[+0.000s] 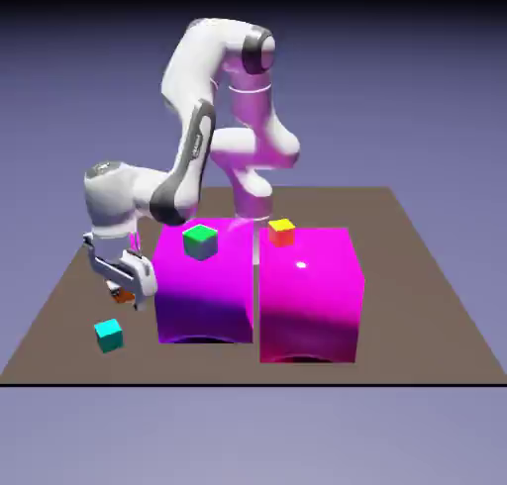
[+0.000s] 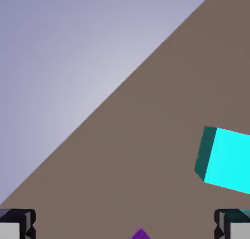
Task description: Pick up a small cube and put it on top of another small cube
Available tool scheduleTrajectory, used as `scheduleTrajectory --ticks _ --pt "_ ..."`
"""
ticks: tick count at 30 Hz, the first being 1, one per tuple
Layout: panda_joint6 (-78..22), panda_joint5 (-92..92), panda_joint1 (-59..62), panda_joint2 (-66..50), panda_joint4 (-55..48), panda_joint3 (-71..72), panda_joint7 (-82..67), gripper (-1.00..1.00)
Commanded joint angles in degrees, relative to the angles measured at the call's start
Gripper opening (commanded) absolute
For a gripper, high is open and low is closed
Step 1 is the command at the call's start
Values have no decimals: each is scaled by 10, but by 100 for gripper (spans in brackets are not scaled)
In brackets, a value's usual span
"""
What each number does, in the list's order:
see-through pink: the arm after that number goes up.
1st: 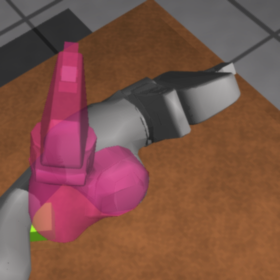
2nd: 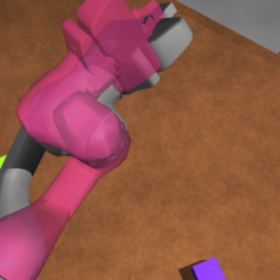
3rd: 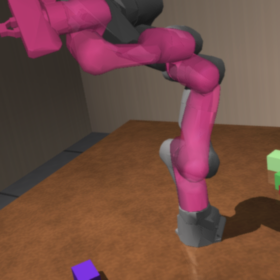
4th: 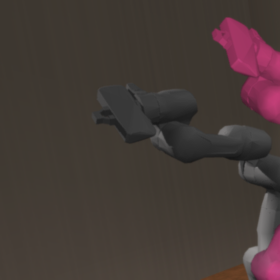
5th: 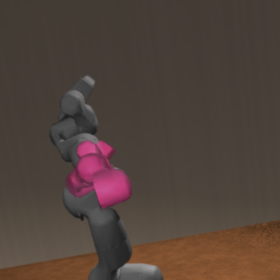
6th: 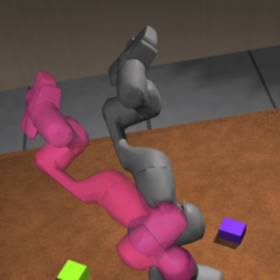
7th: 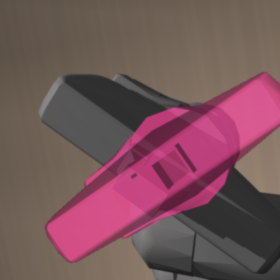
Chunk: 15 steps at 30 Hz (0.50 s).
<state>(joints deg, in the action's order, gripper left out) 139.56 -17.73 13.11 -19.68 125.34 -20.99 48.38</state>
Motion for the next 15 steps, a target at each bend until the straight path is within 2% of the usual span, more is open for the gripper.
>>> scheduleTrajectory --ticks 1,4,6,10,11,15 --pt "-14 -7 5 -21 -14 -8 2 0" --pt "-55 -28 22 -83 -56 -33 9 0" --pt "-55 -29 22 -84 -57 -34 10 0" --pt "17 -77 48 -163 -60 8 -22 0" --pt "17 -77 48 -163 -60 8 -22 -100" --pt "-40 -39 28 -101 -58 -25 3 -100"
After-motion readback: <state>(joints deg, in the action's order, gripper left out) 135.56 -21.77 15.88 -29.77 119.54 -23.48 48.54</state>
